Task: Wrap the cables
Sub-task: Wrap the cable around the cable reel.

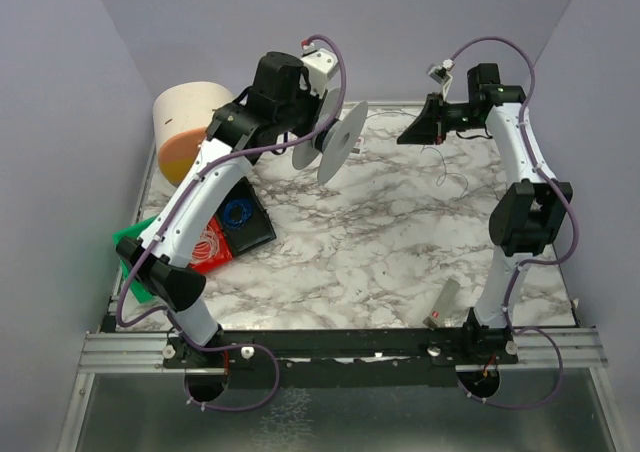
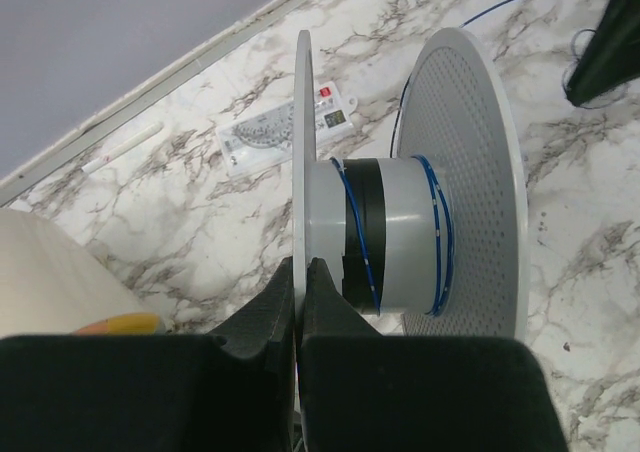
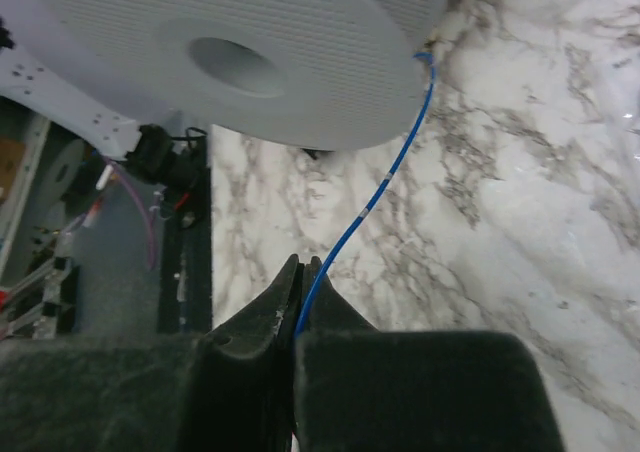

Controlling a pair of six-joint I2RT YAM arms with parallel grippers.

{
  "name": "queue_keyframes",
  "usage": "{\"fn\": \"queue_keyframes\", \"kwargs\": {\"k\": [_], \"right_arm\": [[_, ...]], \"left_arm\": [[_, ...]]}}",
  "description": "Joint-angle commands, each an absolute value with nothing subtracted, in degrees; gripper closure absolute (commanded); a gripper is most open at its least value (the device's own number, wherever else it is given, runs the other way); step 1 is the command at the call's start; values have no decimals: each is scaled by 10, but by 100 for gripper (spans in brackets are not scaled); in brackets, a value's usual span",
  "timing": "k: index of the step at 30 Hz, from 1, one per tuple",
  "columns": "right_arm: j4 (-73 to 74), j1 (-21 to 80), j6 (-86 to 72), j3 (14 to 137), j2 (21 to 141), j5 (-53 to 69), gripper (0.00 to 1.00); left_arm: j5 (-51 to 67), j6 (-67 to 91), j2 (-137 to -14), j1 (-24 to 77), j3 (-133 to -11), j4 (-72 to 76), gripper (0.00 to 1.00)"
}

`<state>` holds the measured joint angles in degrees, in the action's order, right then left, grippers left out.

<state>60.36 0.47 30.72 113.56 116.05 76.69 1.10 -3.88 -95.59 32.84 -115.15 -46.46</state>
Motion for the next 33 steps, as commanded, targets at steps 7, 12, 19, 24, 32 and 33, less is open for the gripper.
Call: {"fn": "queue_keyframes", "kwargs": {"k": [7,12,19,24,32,33], "right_arm": [[800,27,357,1181,1112,892,100],[701,75,277,1151,1067,891,100],[229,148,-85,967,948,854,100],[67,203,-186,868,924,844,100],[376,290,147,866,995,745,100],[375,292,150,859,1005,746,100]], "left_arm": [[-170,-46,-991,369,-1155,-410,100],[-197,-31,-1013,372,-1155,-401,100],[-235,-23,-1036,387,-1158,-395,100],[-229,-3,-1045,388,-1174,-396,100],[-141,33,-1038,365,-1217,-404,100],[-123,37,-1036,360,-1222,-405,100]]}}
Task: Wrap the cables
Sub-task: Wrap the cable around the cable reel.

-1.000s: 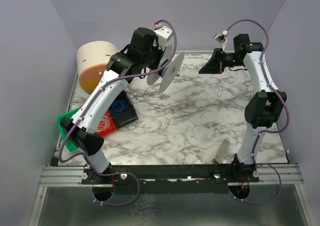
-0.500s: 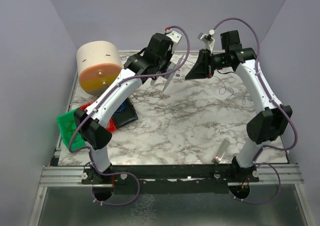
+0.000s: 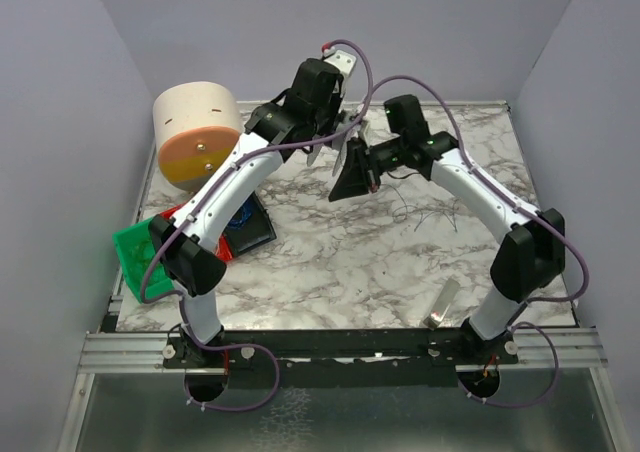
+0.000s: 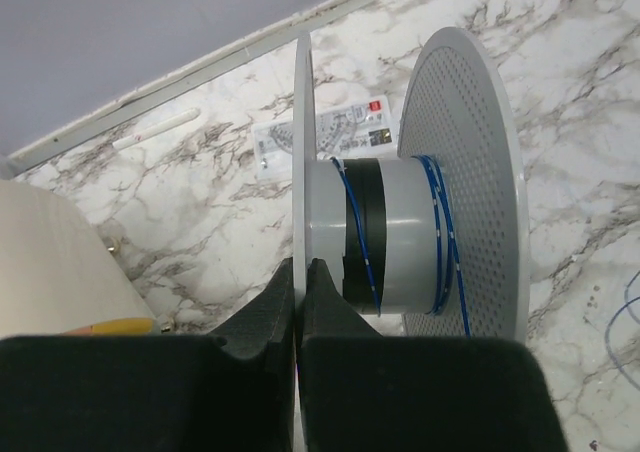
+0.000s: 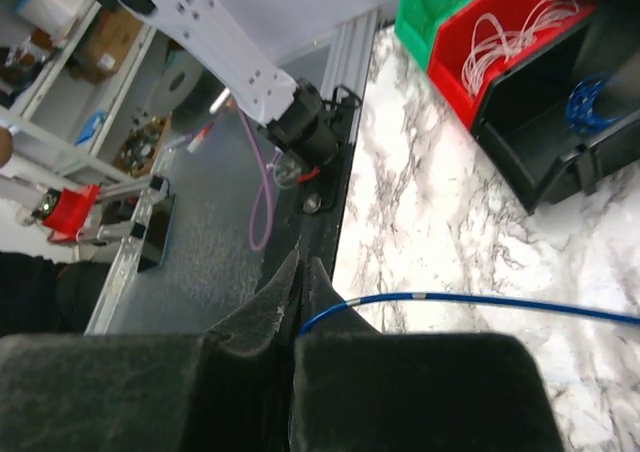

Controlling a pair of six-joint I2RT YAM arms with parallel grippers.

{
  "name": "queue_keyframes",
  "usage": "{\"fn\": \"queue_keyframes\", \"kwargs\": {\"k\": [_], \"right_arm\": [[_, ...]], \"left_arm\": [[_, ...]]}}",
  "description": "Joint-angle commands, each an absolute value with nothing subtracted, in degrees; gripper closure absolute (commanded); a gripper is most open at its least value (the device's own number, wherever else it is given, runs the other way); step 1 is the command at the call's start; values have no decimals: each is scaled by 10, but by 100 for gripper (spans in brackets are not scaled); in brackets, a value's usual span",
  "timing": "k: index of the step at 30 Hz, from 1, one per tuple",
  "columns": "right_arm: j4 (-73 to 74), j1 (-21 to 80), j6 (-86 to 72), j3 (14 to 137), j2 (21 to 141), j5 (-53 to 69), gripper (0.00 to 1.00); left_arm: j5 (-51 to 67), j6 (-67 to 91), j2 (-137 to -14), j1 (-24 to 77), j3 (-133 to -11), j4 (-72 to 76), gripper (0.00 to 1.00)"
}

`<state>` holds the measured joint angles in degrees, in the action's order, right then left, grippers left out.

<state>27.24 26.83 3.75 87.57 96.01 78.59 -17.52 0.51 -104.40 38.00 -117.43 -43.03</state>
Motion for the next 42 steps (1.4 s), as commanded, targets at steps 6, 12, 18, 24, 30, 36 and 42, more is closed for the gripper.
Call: {"fn": "queue_keyframes", "kwargs": {"k": [6,12,18,24,30,36,42], "right_arm": [[265,294,102,779,995,732,100],[121,290,18,696,953,687,99],[-4,260,-99,647,948,645,100],[-104,190,-194,609,962,635,100],[-81,184,-136,588,910,392,100],[-78,157,-175,611,907,243,100],[-138,113,-246,631,922,197,100]], "left_arm": [[-5,69,-1018,306,-1244,-409,100],[125,110,-987,226,-1224,-399,100],[223,116,-964,208,-1195,-390,100],[279,106,-939,205,-1181,-391,100],[344,100,-928,204,-1174,-390,100],[380,92,-921,204,-1149,-392,100],[404,84,-915,204,-1123,-396,100]]}}
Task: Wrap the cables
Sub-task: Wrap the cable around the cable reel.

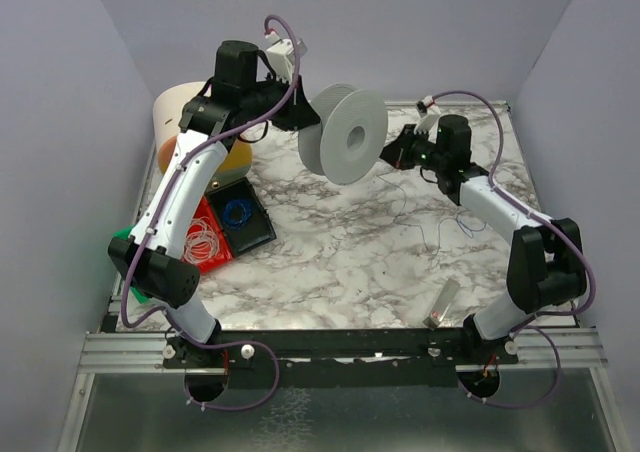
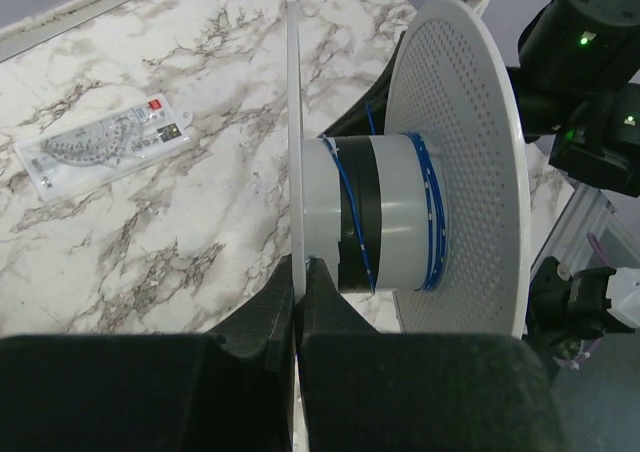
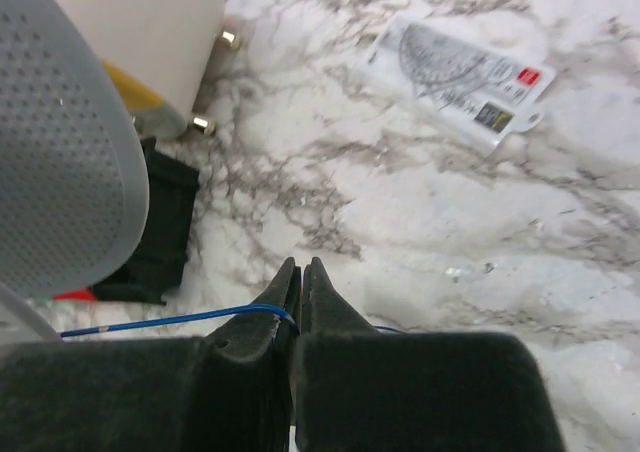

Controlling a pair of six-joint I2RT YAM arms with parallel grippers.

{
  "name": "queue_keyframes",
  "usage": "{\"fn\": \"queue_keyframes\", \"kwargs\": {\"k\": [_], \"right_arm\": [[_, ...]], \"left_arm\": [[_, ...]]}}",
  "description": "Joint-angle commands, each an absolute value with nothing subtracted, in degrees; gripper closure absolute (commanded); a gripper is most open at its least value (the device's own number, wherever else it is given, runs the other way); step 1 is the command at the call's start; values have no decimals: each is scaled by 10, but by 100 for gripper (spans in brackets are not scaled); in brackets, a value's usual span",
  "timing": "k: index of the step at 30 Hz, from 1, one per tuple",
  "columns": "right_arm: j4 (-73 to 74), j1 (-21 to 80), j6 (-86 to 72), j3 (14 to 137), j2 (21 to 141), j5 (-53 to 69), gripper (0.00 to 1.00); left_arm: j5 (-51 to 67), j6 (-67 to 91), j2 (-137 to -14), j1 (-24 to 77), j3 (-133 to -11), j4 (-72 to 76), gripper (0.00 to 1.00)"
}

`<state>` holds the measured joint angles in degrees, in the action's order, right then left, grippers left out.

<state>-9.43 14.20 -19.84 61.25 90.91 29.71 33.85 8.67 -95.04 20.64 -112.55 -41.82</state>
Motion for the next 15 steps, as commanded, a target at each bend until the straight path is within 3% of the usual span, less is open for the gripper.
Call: {"fn": "queue_keyframes", "kwargs": {"k": [1,15], "right_arm": [[-145,108,-257,632,922,190,99],[-214,28,-376,685,963,206,100]], "left_arm": [[408,84,-914,204,-1120,-398,100],[423,69,-913,207,-1094,-410,100]]}}
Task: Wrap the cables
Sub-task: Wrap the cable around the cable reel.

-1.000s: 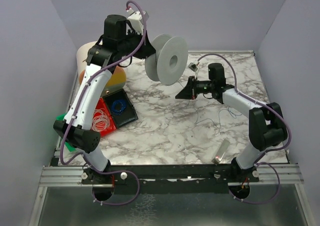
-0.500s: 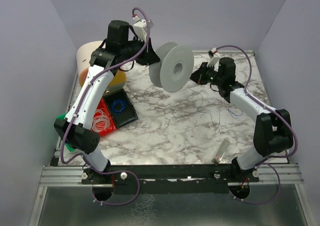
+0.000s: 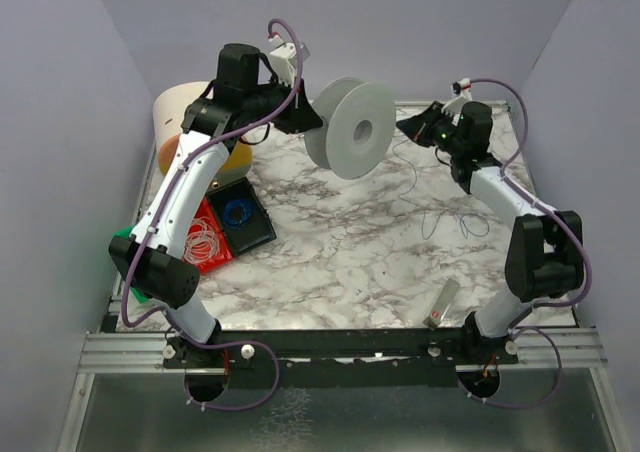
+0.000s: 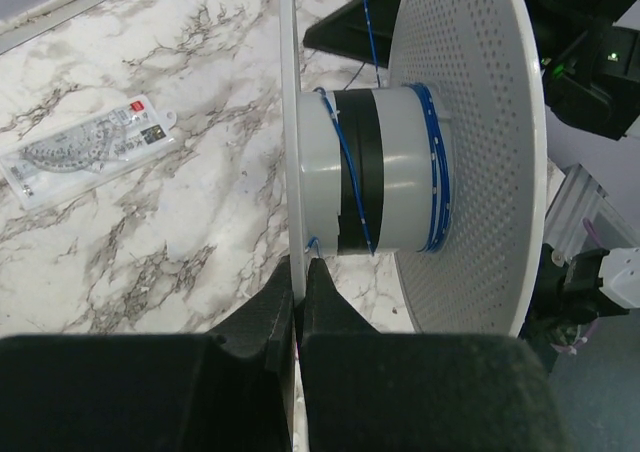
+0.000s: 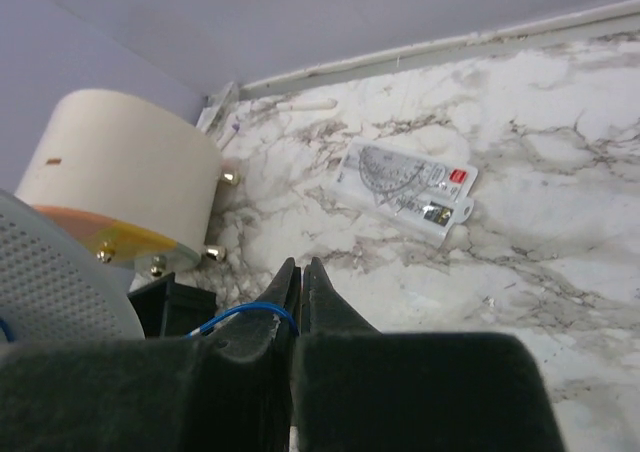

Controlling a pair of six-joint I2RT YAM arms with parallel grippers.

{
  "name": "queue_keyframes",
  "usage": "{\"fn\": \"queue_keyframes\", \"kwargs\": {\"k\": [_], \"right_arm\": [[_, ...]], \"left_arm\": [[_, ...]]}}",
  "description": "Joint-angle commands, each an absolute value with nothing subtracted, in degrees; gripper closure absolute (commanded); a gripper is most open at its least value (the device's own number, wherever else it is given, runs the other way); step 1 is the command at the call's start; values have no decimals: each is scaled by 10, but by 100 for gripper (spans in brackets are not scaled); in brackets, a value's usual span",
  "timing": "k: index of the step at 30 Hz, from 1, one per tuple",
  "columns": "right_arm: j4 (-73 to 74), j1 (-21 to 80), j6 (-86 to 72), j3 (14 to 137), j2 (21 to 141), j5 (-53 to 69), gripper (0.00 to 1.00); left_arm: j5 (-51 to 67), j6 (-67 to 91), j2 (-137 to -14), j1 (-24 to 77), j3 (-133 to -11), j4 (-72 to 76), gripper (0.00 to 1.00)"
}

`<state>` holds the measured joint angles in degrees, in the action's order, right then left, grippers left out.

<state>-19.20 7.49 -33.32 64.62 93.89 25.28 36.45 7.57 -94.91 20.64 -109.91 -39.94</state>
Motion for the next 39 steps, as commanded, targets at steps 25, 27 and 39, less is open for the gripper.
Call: {"fn": "queue_keyframes", "kwargs": {"k": [25,27,39], "right_arm": [[621,3,103,1186,1074,627,99],[658,8,128,1183,1074,644,100],[498,42,-35,1074,1003,826,99]], "left_arm": [[-28,-78,-953,352,-1138,-452,100],[-40,-78,-958,356,-1146,-451,100],[-60,-85,-967,376,-1138,-440,100]]}}
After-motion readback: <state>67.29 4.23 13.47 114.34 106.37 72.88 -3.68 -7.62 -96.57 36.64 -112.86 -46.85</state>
